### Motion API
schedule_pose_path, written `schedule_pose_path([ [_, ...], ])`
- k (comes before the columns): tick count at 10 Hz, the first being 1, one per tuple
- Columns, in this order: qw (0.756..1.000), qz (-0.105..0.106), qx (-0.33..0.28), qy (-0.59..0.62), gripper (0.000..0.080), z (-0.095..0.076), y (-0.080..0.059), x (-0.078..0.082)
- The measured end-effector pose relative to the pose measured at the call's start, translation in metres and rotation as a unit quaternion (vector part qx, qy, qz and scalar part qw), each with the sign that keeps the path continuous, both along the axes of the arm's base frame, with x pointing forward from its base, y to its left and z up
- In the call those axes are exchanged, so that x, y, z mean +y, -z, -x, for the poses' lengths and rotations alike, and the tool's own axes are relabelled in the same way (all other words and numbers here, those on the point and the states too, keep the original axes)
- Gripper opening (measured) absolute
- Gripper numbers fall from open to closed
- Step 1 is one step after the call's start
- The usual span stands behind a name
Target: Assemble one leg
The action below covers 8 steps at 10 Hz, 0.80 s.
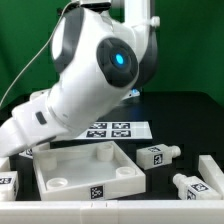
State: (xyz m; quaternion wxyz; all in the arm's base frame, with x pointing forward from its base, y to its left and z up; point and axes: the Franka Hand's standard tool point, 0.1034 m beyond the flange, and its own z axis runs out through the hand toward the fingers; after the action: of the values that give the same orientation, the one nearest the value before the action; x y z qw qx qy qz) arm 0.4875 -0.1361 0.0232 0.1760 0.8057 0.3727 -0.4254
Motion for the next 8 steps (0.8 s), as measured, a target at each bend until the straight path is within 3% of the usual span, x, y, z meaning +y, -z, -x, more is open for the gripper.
schedule_pose_path([
  [8,1.000,-0.002,0.010,0.003,0.0650,0.013,0.011,-0.007],
])
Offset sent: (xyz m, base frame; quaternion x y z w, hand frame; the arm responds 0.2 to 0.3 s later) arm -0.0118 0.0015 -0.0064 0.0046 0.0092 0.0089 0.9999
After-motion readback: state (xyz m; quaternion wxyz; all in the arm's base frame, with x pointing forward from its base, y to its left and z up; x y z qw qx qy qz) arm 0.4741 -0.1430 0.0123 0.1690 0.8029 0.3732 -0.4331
